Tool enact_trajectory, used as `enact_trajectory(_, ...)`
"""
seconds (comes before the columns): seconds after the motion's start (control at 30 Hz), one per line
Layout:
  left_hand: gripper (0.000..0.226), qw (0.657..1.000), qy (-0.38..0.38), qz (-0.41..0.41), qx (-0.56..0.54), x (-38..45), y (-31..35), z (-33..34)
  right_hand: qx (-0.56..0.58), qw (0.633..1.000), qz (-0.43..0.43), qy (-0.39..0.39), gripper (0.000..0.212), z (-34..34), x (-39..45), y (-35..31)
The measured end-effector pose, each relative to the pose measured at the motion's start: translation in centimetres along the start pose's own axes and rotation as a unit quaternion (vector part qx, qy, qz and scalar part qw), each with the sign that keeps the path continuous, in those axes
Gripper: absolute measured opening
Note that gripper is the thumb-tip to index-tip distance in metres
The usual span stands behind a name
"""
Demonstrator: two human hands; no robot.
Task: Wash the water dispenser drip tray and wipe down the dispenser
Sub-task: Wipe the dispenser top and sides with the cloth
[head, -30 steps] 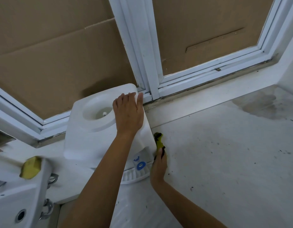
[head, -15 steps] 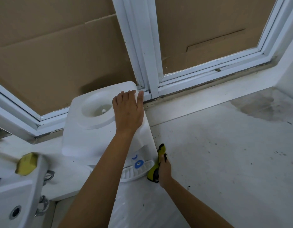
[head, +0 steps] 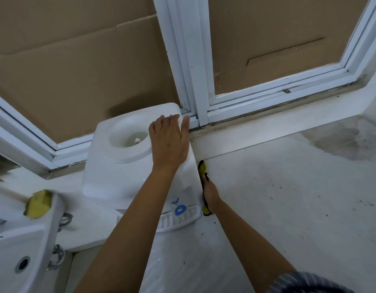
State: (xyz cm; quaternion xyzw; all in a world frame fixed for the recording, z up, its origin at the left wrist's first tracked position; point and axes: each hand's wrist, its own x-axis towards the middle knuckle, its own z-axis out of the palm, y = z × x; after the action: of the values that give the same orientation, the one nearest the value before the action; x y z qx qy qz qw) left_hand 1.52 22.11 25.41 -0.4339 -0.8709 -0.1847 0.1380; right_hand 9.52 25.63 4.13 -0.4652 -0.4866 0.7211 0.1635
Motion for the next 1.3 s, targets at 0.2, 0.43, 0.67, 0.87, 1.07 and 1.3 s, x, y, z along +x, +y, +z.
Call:
enact_trajectory(0.2,0.072,0.999,0.018,-0.009,-0.046,-0.3,0.2,-0.3,0.032,0.995,0.075,0.050,0.050,-0.6,-3.5,1.9)
enact_trajectory(0.43,0.052,0.965,0.054,-0.001,-0.256,-1.2,0.2,-1.6,0.226,0.964,0.135,0.025,0.052,-2.3,-6.7,0.8)
enact_trajectory(0.67,0.032,0.917,0.089,0.050,-0.386,-8.0,-0.6,-5.1,0.342,0.935,0.096,0.014,0.058,-5.7,-9.7,1.5)
enact_trajectory(0.87,0.030,0.903,0.184,0.033,-0.388,-16.5,-7.3,-5.5,0.295,0.951,0.035,-0.086,0.081,-6.1,-12.2,1.2)
enact_trajectory(1.07,0.034,0.864,0.228,-0.145,-0.425,-21.5,-15.1,-3.8,0.181,0.982,-0.051,-0.026,0.064,-2.9,-16.2,0.1)
enact_trajectory(1.3,0.042,0.841,0.170,-0.203,-0.472,-23.4,-18.8,-4.2,0.258,0.964,-0.047,-0.038,0.038,1.7,-18.5,0.3)
